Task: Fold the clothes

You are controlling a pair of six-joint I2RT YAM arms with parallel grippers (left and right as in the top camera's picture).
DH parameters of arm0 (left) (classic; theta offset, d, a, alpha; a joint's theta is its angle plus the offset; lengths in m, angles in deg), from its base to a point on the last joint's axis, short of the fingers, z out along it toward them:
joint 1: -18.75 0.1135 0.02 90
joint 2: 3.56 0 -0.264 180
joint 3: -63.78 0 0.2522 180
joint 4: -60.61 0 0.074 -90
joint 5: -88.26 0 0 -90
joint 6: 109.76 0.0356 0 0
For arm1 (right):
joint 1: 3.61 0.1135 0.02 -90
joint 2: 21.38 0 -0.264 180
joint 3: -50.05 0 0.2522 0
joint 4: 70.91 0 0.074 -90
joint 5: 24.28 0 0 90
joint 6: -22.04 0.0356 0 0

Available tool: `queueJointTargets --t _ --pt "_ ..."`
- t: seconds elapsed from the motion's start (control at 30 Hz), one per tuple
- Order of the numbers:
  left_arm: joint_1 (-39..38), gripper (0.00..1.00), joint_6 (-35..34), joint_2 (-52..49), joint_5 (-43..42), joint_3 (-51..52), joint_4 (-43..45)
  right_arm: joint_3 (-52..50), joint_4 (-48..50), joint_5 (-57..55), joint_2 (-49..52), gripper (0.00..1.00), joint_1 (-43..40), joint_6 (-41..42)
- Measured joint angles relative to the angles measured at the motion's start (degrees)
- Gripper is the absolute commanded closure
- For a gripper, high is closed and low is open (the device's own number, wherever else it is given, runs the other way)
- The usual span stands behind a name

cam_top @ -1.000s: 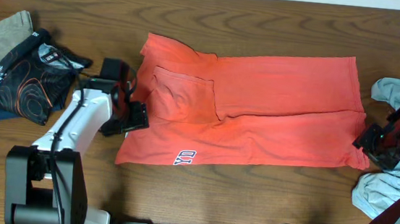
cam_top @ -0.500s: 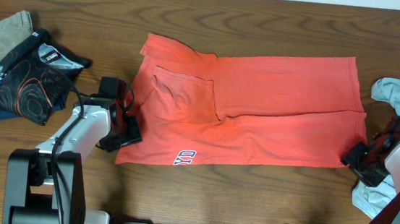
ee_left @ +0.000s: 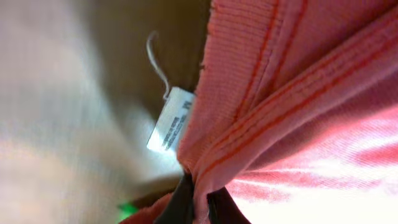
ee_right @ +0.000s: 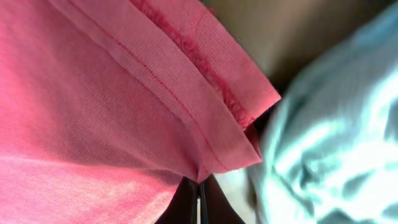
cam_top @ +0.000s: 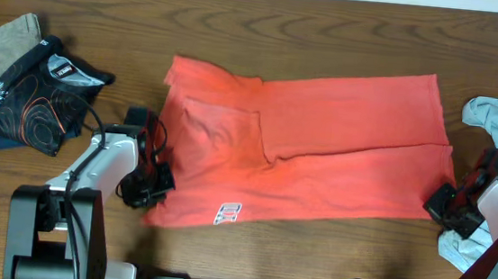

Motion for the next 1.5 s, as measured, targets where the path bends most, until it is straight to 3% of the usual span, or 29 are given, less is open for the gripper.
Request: queueJointTargets --t 0.2,0.47,0.53,0.57,0.6,0.63,0.67,0.73,0.8,0.83,1.0,1.17,1.5 --pt "0.02 0.94 -1.38 -0.66 0.94 1.07 -7.28 -0.07 -6.54 -0.66 0.0 0.99 -0.9 0.17" --pt "0.02 0.94 -2.08 -0.46 1.31 1.09 -7.91 -0.09 -8.74 -1.51 -0.07 0.99 -2.03 1.22" --pt "0.02 0.89 -2.19 0.48 1.31 1.09 -8.31 -0.09 -8.74 -1.49 -0.61 0.98 -2.03 1.25" --pt "0.02 0.83 -2.08 1.18 1.31 1.09 -8.46 -0.09 -8.72 -1.46 -1.22 0.97 -2.03 1.25" --pt "0.02 0.65 -1.99 2.1 1.33 1.09 -8.66 -0.09 -8.79 -1.29 -2.19 0.95 -2.03 1.27" --pt "0.02 0.16 -1.81 3.19 1.46 1.09 -8.76 -0.09 -8.7 -0.79 -3.74 0.88 -2.03 1.25" --pt "0.02 0.11 -2.19 4.39 1.53 1.09 -8.87 -0.04 -8.66 -0.46 -5.05 0.66 -2.03 1.44" --pt "0.02 0.09 -2.23 7.39 1.55 1.07 -9.03 0.09 -8.17 1.09 -8.31 0.29 -2.03 1.25" --pt "0.02 0.07 -2.36 10.1 1.7 0.87 -9.09 0.55 -7.28 3.26 -11.37 0.19 -2.03 1.2" --pt "0.02 0.0 -2.36 11.45 1.79 0.48 -9.14 0.96 -6.25 4.92 -13.27 0.17 -2.03 1.18" --pt "0.07 0.02 -2.36 16.81 2.19 -2.43 -5.7 2.14 -3.45 10.97 -18.82 0.17 -2.03 -0.13" --pt "0.07 0.02 1.07 20.96 -1.77 -3.82 4.96 2.25 -3.93 14.08 -20.37 0.16 -2.01 -1.92" --pt "0.2 0.02 4.7 16.7 -7.61 -5.95 26.32 2.25 -5.84 16.15 -20.37 0.16 -2.01 -3.32"
